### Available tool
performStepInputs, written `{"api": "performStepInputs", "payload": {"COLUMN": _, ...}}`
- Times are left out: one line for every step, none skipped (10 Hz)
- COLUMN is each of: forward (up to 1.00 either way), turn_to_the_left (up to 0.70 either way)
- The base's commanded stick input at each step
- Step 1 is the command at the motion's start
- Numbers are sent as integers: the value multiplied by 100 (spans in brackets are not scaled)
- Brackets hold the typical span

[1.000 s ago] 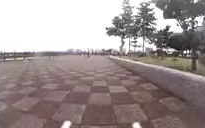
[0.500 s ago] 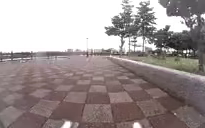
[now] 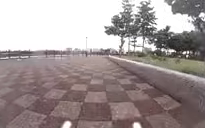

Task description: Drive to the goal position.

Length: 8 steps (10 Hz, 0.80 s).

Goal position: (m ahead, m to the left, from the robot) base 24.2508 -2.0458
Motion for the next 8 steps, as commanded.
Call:
{"api": "performStepInputs", "payload": {"forward": 70, "turn_to_the_left": 0}}
{"api": "performStepInputs", "payload": {"forward": 70, "turn_to_the_left": 0}}
{"api": "performStepInputs", "payload": {"forward": 70, "turn_to_the_left": 0}}
{"api": "performStepInputs", "payload": {"forward": 70, "turn_to_the_left": 0}}
{"api": "performStepInputs", "payload": {"forward": 70, "turn_to_the_left": 0}}
{"api": "performStepInputs", "payload": {"forward": 70, "turn_to_the_left": 0}}
{"api": "performStepInputs", "payload": {"forward": 70, "turn_to_the_left": 0}}
{"api": "performStepInputs", "payload": {"forward": 70, "turn_to_the_left": 0}}
